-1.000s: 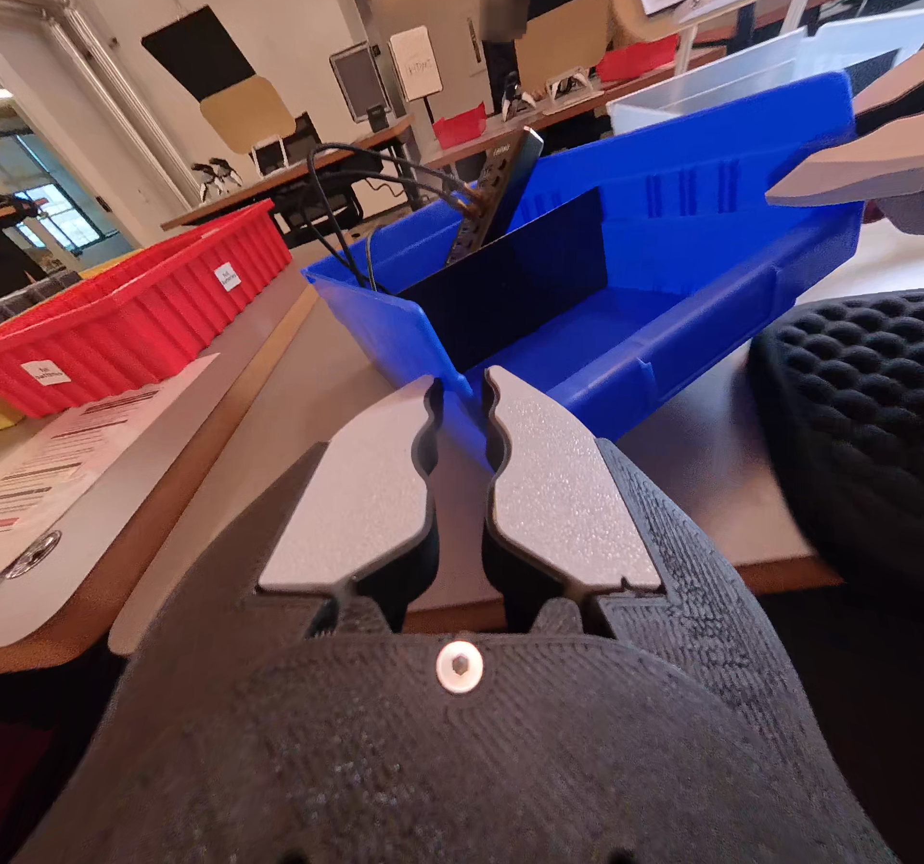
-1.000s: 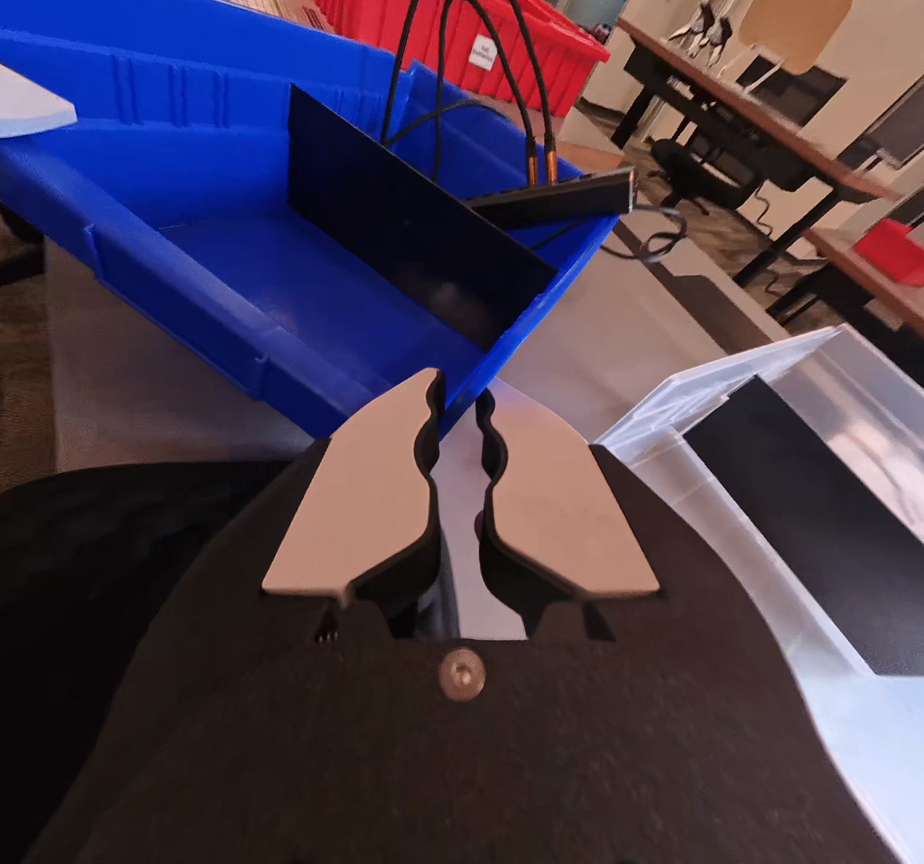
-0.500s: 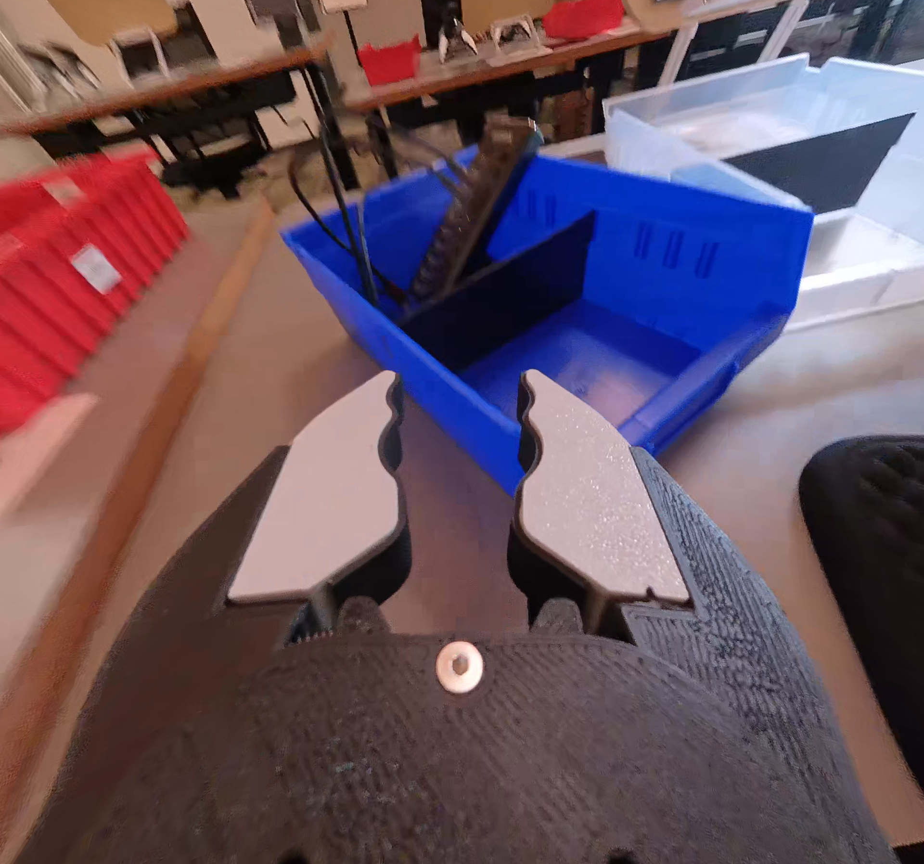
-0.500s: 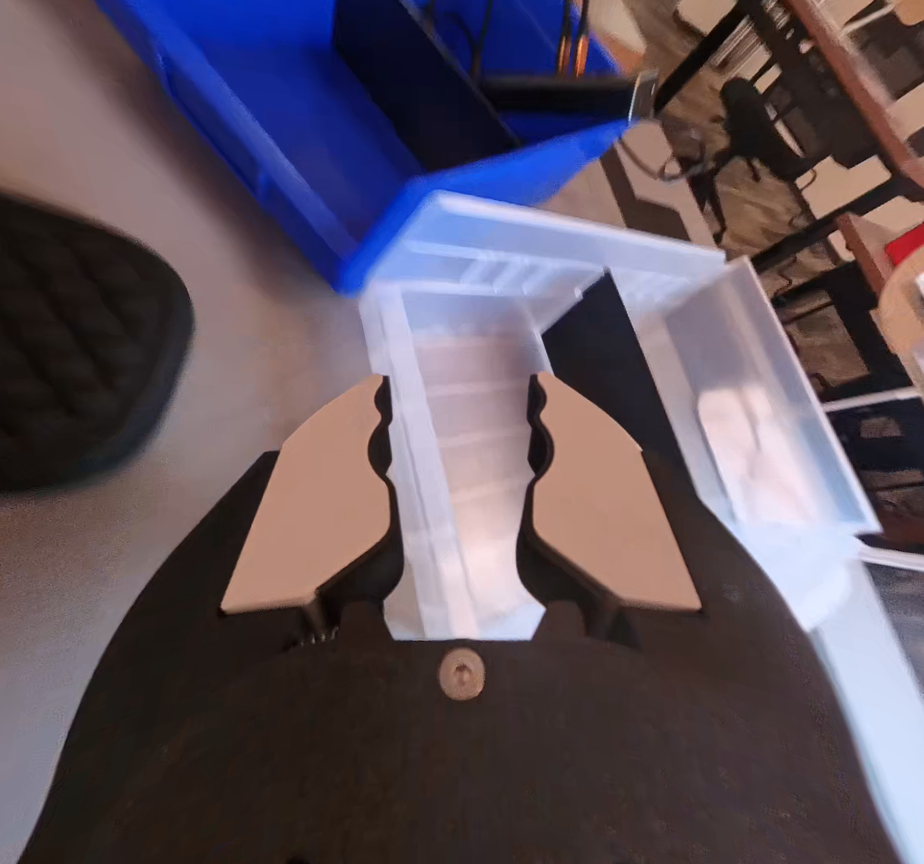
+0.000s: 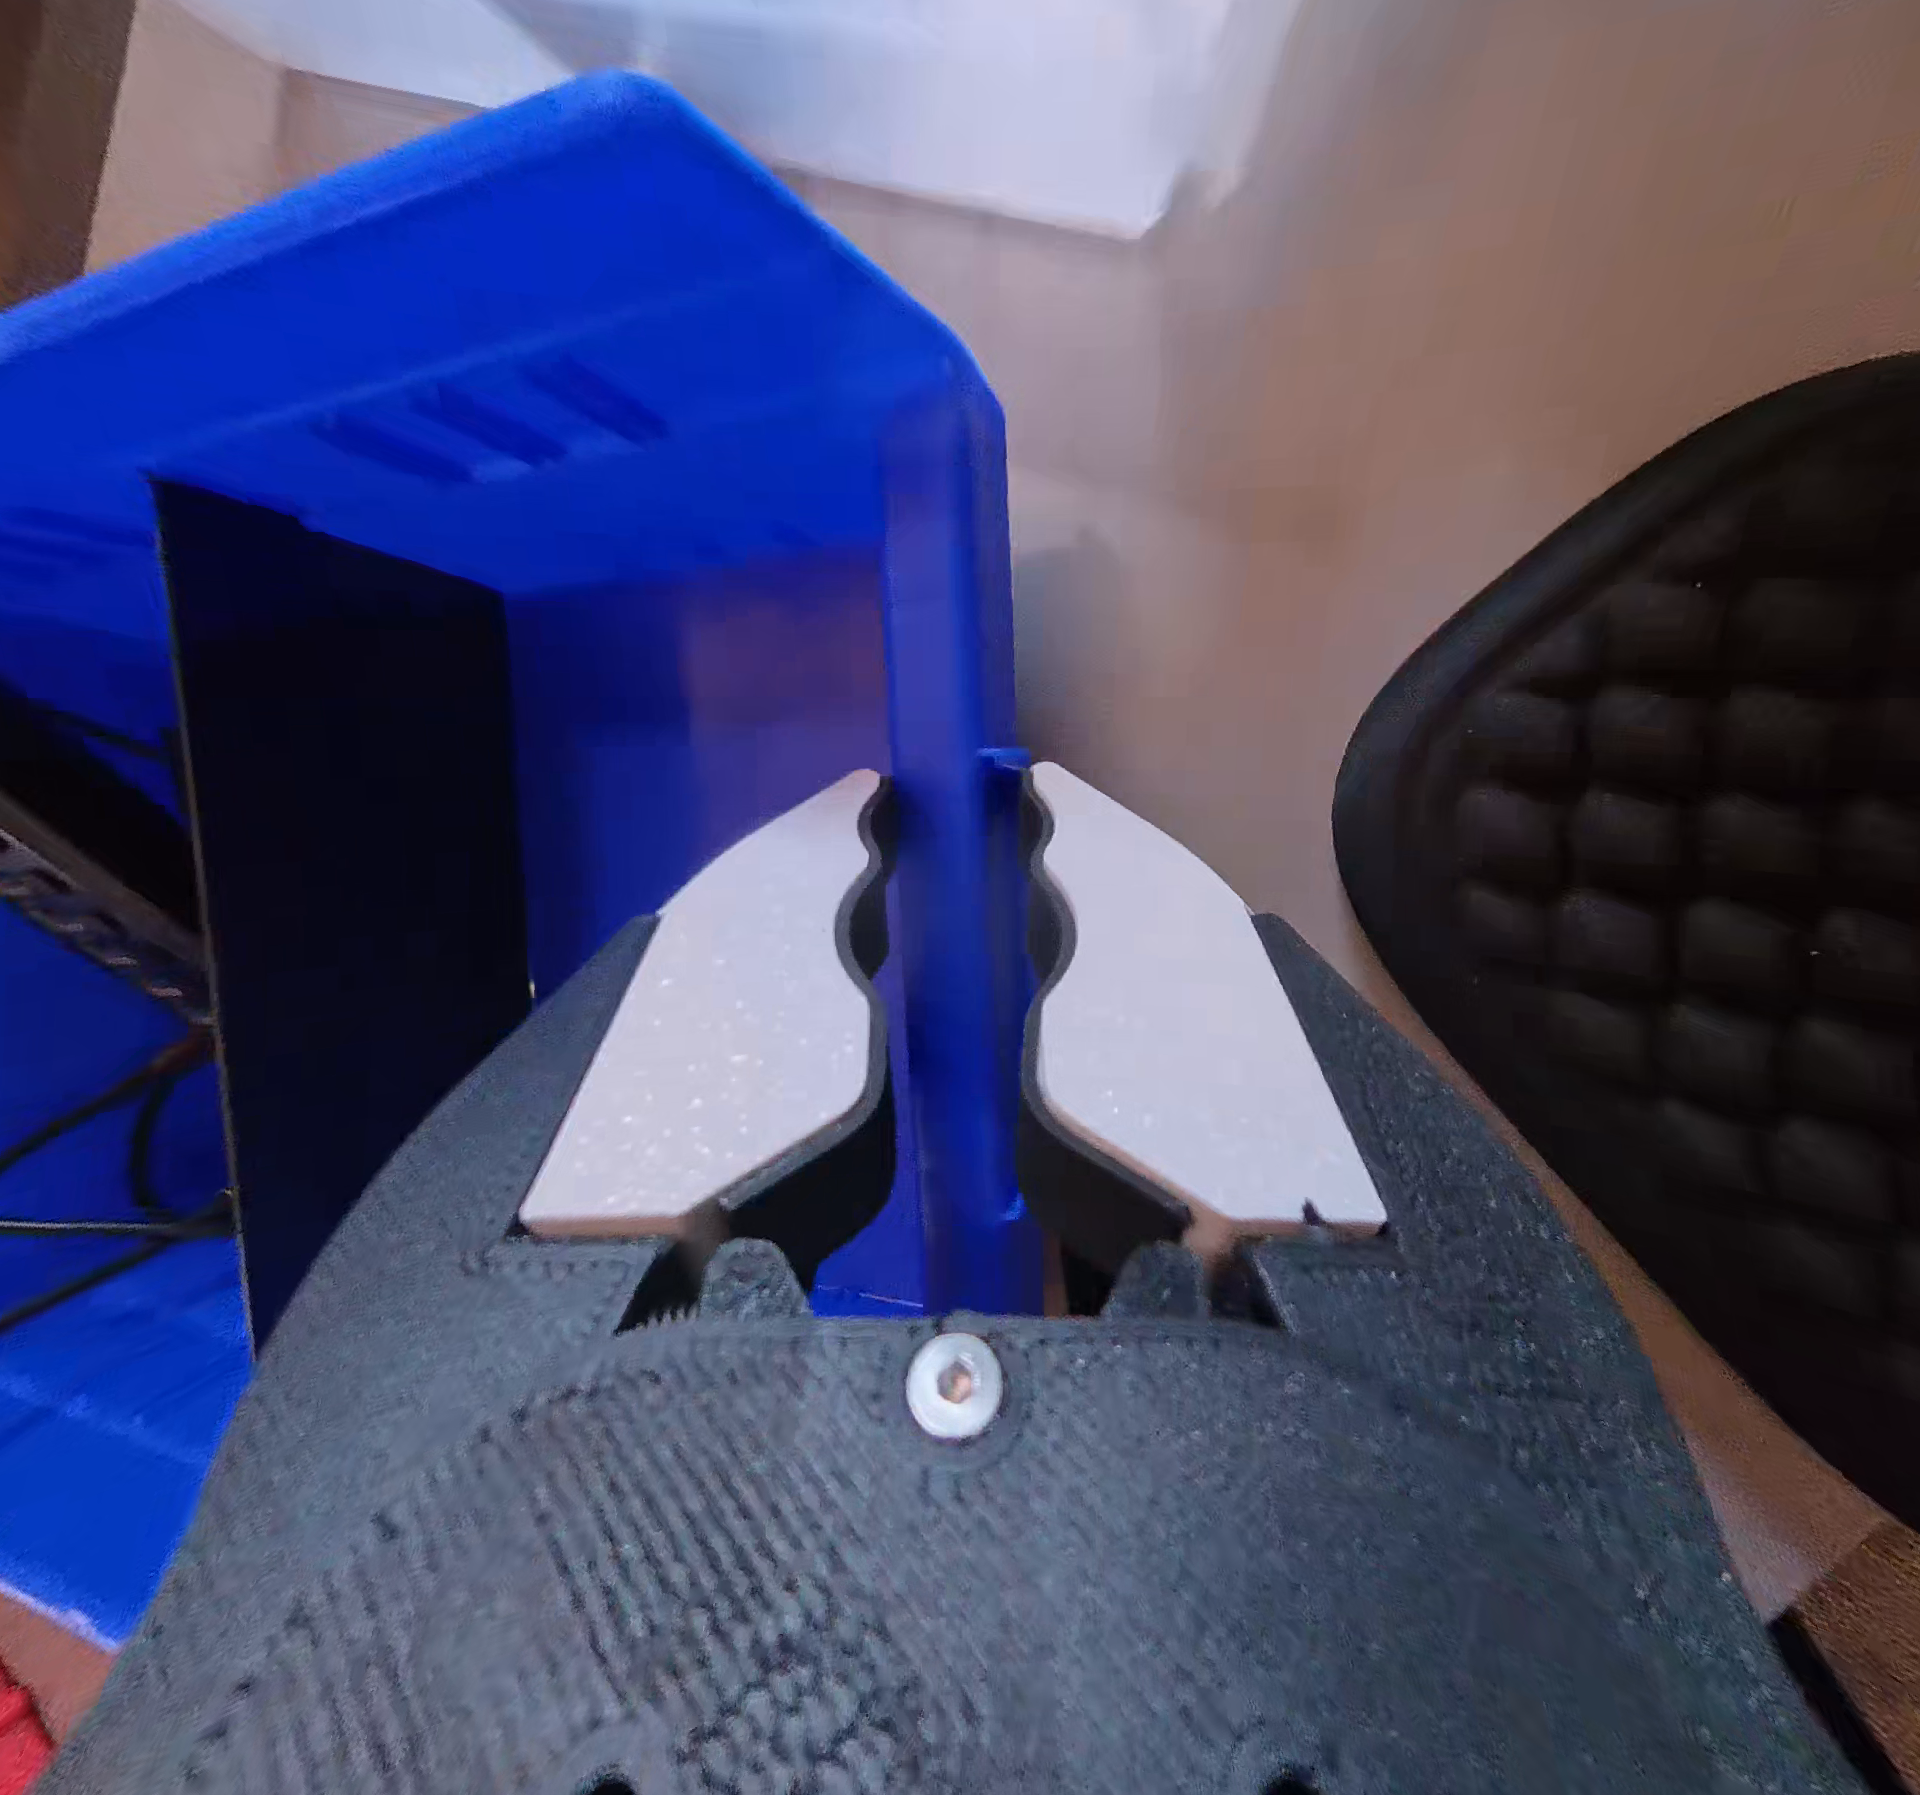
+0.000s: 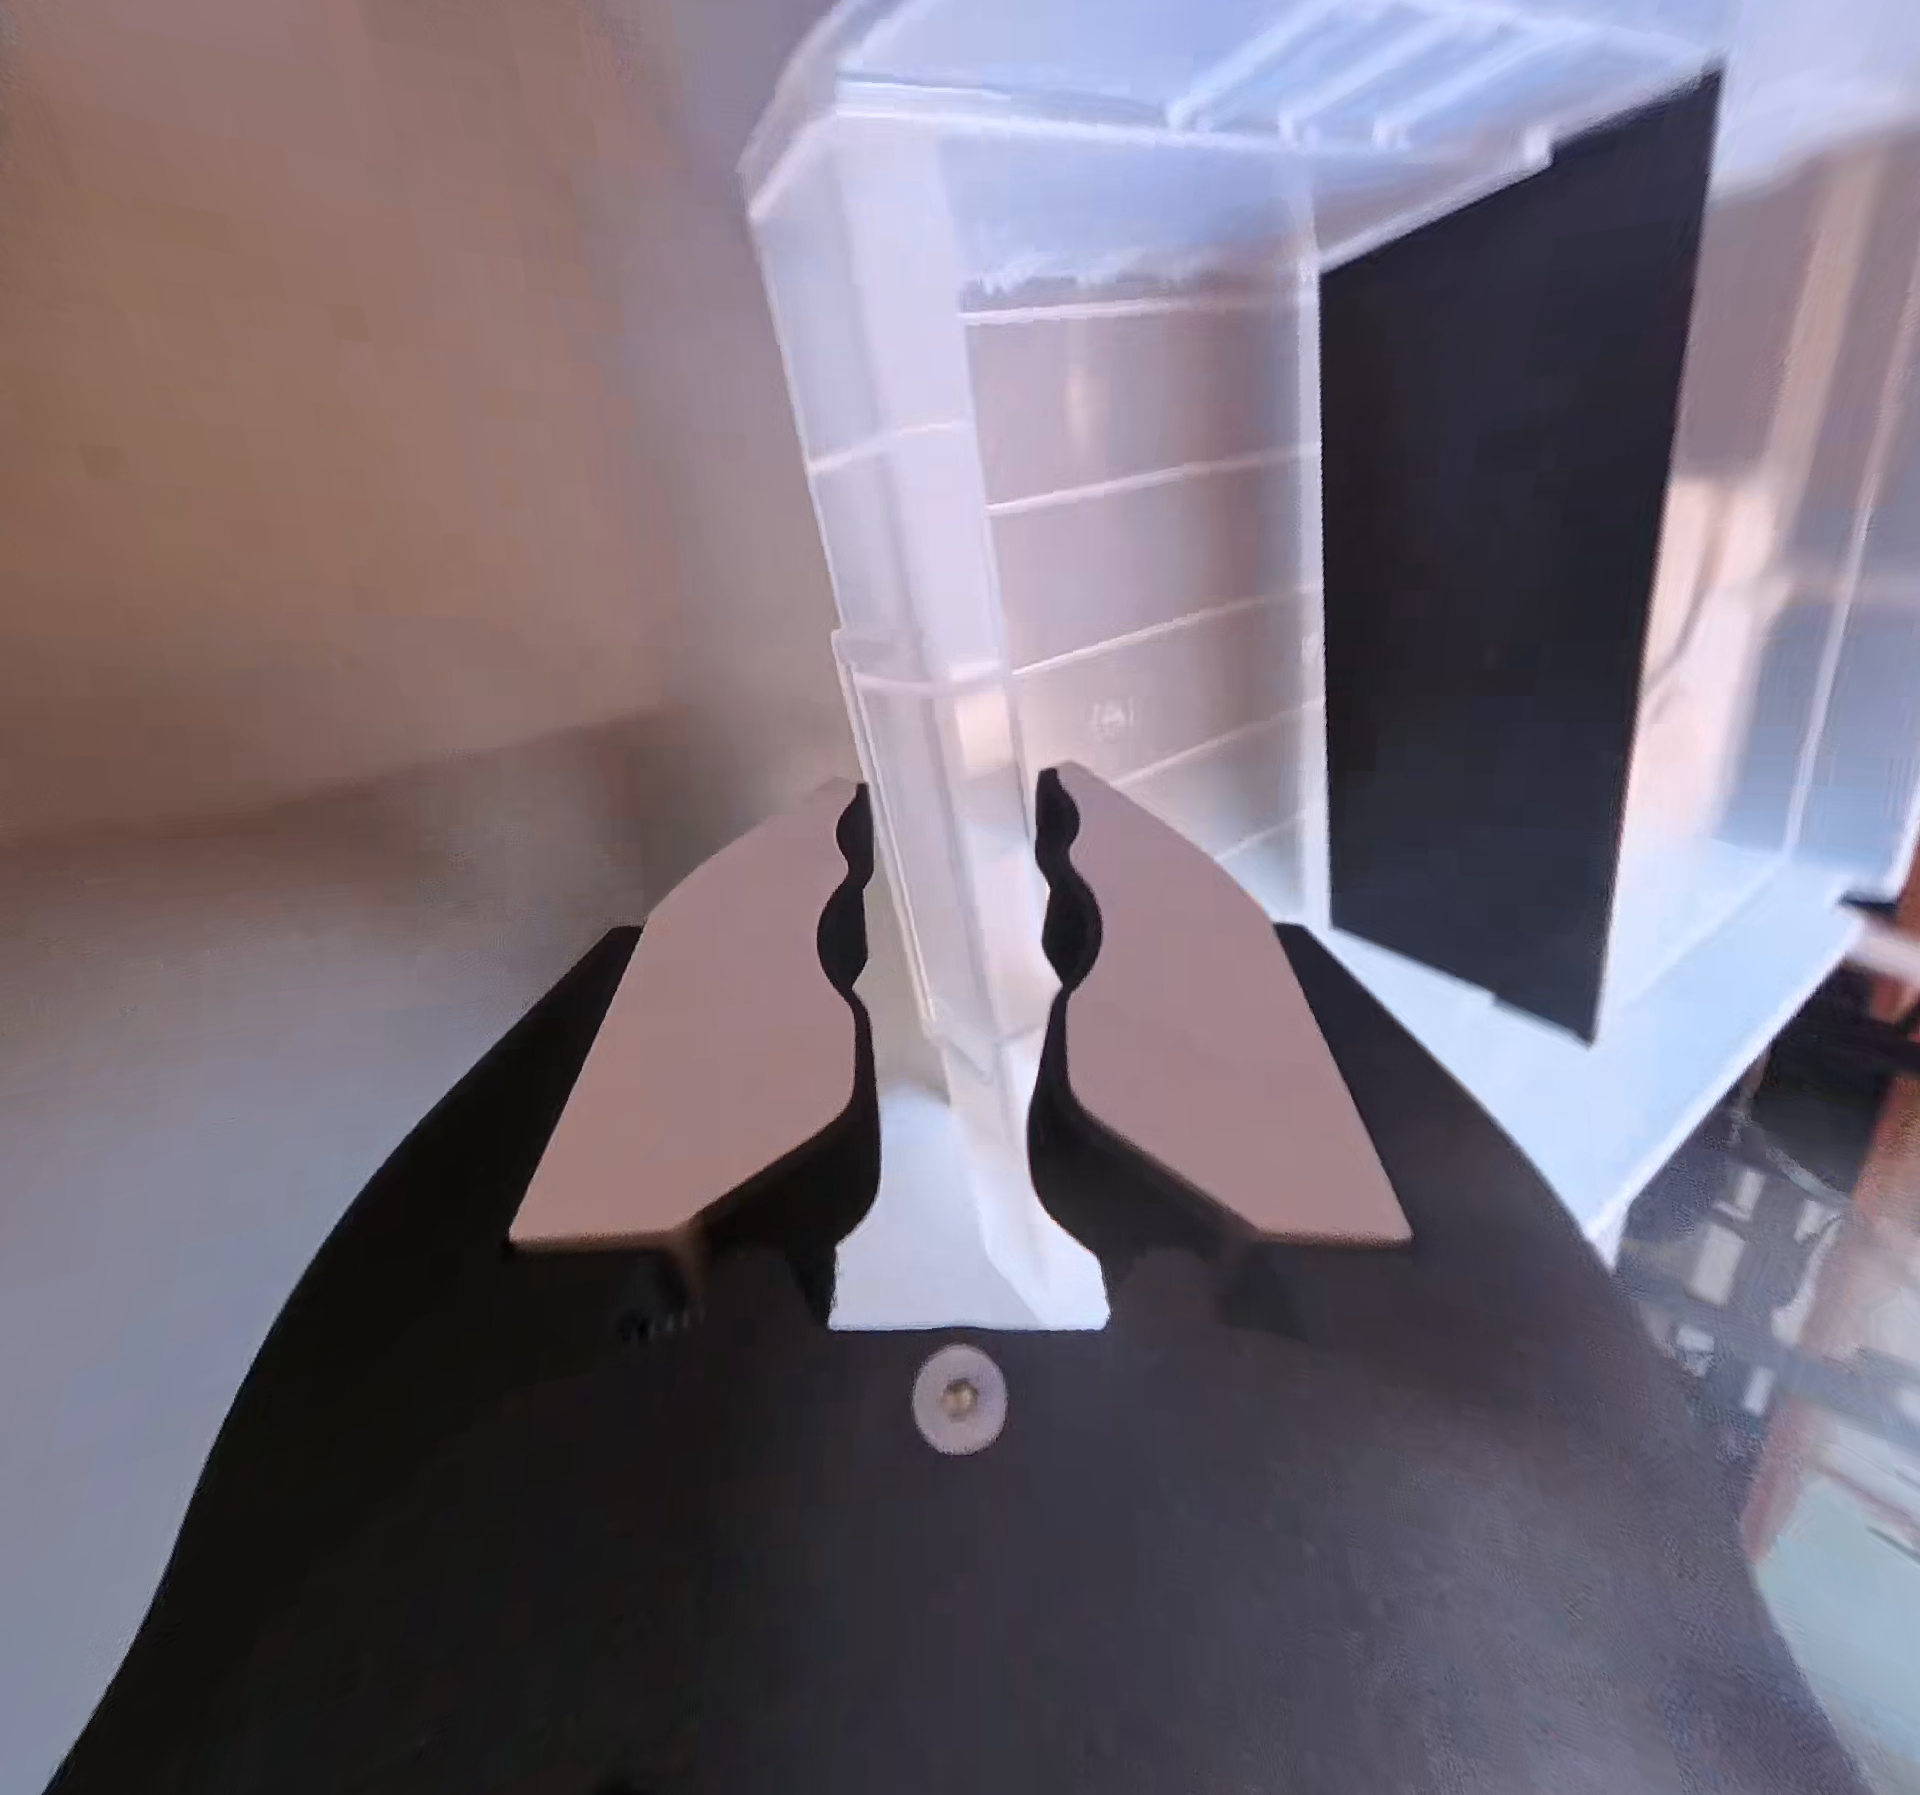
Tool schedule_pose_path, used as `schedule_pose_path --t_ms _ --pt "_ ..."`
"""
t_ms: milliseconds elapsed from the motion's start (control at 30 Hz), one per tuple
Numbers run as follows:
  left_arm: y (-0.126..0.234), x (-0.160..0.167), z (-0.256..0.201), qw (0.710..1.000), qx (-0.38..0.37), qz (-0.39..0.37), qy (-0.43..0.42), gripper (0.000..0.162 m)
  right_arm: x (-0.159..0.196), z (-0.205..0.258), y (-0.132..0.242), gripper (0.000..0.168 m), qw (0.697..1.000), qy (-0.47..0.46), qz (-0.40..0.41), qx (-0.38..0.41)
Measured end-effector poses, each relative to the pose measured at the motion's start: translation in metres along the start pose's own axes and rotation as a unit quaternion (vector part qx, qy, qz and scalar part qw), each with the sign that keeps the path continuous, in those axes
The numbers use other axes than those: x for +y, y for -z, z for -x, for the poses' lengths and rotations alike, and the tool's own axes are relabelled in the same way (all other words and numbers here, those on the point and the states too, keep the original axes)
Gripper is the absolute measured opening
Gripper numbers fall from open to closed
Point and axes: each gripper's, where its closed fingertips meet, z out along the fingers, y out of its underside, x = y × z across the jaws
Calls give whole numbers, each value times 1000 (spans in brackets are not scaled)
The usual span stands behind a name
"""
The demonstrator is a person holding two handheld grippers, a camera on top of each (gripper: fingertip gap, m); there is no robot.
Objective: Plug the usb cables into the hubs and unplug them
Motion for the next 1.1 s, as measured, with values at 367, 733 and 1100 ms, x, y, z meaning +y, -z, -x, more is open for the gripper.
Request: schedule_pose_path --t_ms 367,733,1100 --pt "2 -23 -32 998 15 -52 -25 22 175 51 90 32 998 -38 -5 58" --pt "-20 -59 -25 991 67 -84 -81 22 257 -43 57 31 996 -40 -9 80" --pt "-48 -87 8 997 39 -69 -17 23 275 -82 37 31 994 -71 27 76"
